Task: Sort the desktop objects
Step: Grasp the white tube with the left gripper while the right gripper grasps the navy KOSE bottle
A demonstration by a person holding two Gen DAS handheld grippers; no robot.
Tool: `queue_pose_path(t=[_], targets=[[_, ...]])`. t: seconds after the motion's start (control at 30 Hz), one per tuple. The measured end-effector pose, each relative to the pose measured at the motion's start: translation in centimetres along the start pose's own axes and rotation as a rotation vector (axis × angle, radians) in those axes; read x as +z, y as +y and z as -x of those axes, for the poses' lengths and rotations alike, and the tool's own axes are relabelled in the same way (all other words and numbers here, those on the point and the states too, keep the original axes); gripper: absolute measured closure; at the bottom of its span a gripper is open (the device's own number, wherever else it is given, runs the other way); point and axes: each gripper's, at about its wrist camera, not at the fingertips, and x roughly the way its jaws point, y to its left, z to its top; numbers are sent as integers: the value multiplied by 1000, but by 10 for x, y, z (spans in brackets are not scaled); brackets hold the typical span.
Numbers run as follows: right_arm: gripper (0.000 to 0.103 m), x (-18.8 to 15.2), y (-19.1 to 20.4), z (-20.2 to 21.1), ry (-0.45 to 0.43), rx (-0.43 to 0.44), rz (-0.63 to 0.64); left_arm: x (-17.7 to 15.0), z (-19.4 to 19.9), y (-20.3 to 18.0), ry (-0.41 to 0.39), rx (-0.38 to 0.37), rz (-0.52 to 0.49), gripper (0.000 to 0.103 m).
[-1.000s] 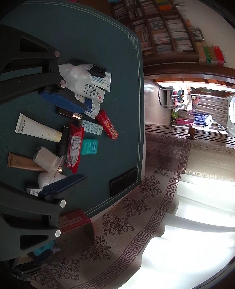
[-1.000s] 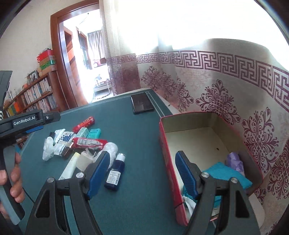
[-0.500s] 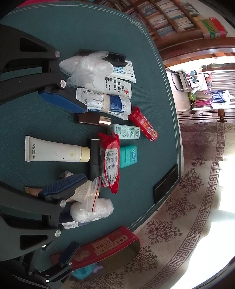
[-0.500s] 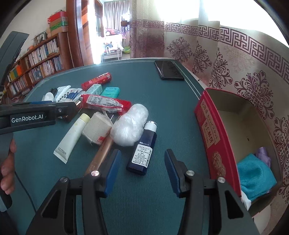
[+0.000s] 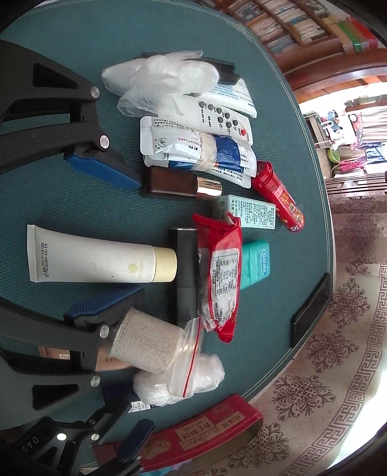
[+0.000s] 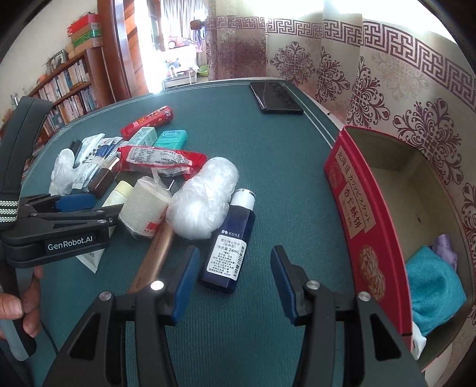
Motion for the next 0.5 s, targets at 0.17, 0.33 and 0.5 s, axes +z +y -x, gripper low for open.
queue_pose_path(t=[0.17, 0.33, 0.5], targets=[[51, 0, -1, -5, 18, 7, -9, -1, 5, -4, -25, -26, -14, 63], [57, 1, 1, -15, 54, 12, -8, 0, 8, -1, -29, -78, -2, 75], [59, 5, 1, -22, 66, -1, -7, -3, 5, -17, -19, -68, -100, 74]])
